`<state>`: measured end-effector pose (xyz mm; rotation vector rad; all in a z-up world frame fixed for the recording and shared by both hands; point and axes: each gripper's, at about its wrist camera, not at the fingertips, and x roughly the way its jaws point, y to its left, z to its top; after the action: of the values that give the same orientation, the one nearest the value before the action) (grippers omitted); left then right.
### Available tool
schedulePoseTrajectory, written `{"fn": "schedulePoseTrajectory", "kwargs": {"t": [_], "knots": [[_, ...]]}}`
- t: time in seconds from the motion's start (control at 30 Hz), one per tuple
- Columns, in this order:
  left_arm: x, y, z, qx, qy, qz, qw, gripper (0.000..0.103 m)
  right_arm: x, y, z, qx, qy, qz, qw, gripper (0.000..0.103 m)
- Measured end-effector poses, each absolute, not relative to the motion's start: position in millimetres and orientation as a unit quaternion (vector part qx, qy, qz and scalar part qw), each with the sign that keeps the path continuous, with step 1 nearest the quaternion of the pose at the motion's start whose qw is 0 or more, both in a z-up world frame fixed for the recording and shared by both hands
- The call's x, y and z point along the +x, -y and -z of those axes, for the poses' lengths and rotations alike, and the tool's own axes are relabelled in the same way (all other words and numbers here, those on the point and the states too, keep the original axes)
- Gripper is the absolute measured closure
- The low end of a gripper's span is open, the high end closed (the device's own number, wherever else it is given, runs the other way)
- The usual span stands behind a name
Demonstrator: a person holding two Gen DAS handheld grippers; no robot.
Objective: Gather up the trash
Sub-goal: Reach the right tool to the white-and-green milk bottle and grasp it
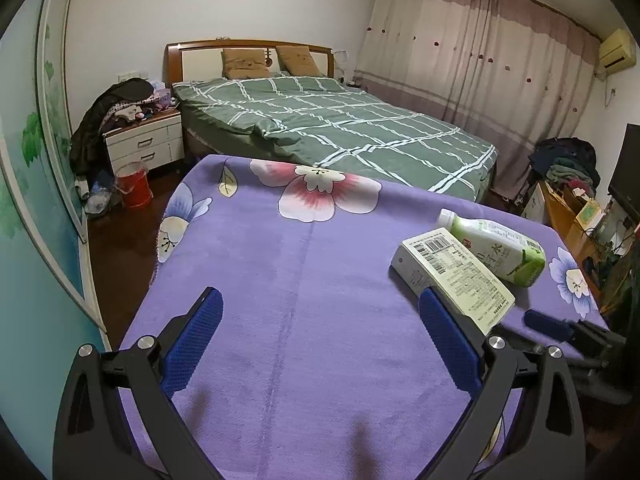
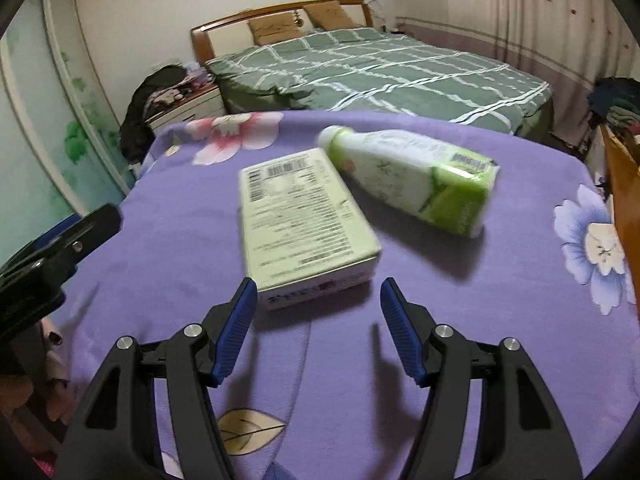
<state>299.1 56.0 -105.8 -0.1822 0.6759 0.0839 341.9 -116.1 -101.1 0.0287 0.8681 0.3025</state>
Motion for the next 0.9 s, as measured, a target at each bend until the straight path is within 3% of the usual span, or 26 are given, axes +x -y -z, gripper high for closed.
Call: {"fn": "schedulePoseTrajectory", "kwargs": {"t": [0.23, 0.47, 0.9], "knots": [[299.9, -48.3, 106.6, -0.082, -0.332, -0.034, 0.939, 0.006, 379.4, 175.1, 88.6, 0.024, -0.406, -0.089, 0.909, 0.038], [302.0, -49.0, 110.5, -0.085, -0.338, -0.033, 0.937, 0.006, 419.2, 173.0, 90.9, -0.034, -0.406, -0.136, 0.903, 0.032], [305.9, -43.4, 116.2, -0.082, -0.346, -0.024, 0.934, 0.006, 439.1, 164.9, 111.3, -0.026, -0.417, -0.212, 0.884, 0.029]]}}
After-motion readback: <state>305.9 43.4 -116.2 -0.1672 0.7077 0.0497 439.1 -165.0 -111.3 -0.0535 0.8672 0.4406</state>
